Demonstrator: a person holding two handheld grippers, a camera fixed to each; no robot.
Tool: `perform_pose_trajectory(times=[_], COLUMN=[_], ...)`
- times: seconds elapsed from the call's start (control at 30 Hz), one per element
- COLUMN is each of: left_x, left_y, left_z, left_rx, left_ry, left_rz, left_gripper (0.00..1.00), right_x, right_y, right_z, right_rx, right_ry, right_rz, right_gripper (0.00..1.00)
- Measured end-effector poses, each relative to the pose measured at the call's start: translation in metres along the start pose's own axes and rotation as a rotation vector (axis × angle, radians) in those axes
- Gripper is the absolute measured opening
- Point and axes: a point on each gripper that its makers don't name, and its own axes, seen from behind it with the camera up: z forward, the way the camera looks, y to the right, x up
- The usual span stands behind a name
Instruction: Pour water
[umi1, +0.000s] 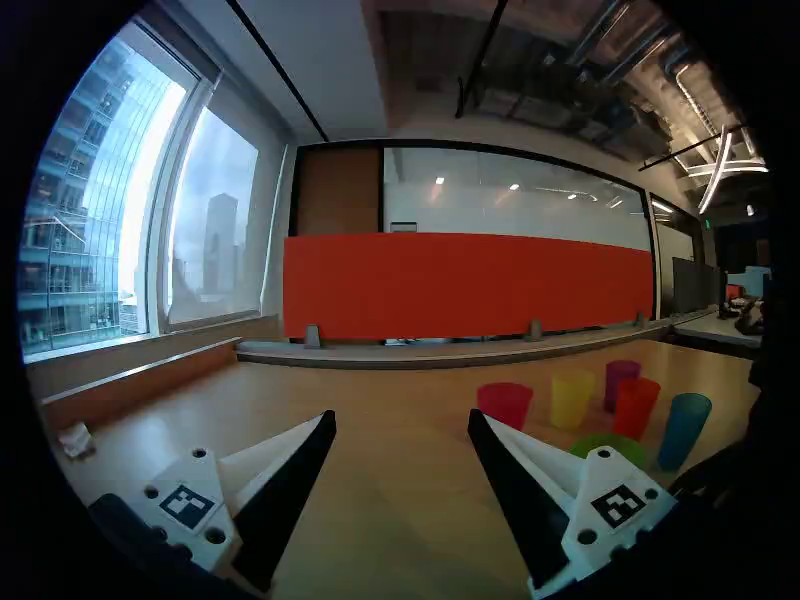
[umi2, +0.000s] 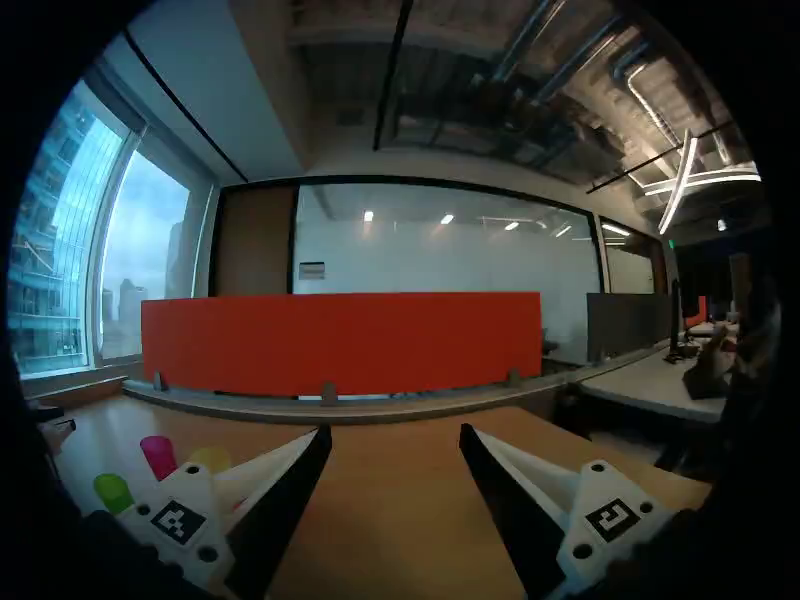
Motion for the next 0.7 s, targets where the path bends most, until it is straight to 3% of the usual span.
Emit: perform_pose_trajectory(times=[0.3,0.7], left_x=[0.000,0.000], left_y=[-0.001,-0.001], left_z=[0.000,0.000], left_rx=[0.000,0.000], left_ry=[0.001,0.000], left_rz=[0.002,0.002], left_gripper=[0.99,0.99], right_x=[-0.003,-0.046], right_y=[-0.007,-0.021], right_z=[0.002,0.011], right_rx=[0.034,0.097], right_ry=[0.008,-0.003], right_rz=[-0.031,-0.007], right_gripper=[0.99,0.99])
